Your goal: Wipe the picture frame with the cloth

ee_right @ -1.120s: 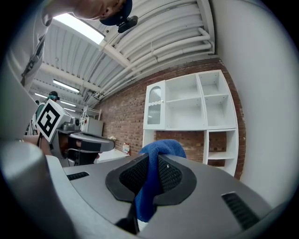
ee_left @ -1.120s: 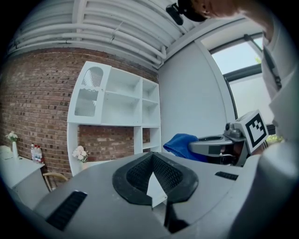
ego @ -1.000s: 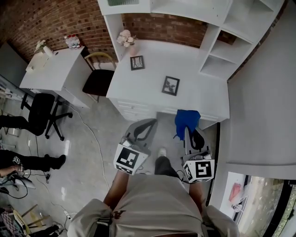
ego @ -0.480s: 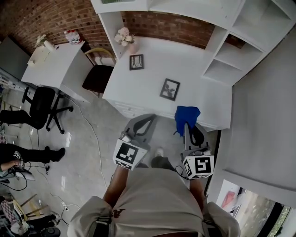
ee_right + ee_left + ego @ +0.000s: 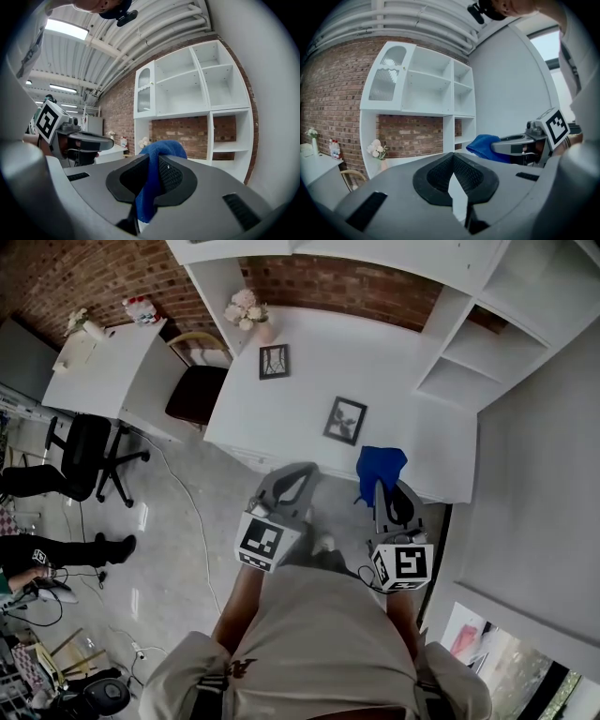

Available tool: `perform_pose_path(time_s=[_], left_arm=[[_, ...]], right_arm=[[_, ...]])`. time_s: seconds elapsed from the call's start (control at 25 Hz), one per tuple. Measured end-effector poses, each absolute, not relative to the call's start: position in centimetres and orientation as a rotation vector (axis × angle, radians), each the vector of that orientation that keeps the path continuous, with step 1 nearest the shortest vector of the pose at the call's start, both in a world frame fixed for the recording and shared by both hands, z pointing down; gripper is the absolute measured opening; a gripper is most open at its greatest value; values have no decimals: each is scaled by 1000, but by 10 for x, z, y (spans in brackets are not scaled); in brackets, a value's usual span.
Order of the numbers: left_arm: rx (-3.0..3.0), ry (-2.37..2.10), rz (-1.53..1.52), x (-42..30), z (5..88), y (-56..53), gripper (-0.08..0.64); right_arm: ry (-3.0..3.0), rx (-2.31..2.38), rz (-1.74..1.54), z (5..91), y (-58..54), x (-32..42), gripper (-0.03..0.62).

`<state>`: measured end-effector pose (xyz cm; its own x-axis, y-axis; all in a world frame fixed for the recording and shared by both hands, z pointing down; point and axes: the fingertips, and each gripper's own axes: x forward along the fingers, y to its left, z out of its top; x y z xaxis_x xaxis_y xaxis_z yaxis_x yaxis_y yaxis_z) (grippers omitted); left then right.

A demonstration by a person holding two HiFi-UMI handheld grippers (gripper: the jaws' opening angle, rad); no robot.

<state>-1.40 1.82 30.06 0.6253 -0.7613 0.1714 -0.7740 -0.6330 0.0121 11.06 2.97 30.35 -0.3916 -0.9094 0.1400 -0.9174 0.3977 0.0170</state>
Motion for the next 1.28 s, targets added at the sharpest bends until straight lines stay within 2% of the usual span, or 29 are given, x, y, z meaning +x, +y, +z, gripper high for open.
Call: perform_pose_path(time_s=[0.8,1.28], left_arm=[[2744,-1046,297,-12,377,-79,2],[2746,-871,437,-7,434,-112,2]], right_arm=[[-2402,1741,172,362,-54,100,34],[-2274,1767,274,414,-80,97,33]])
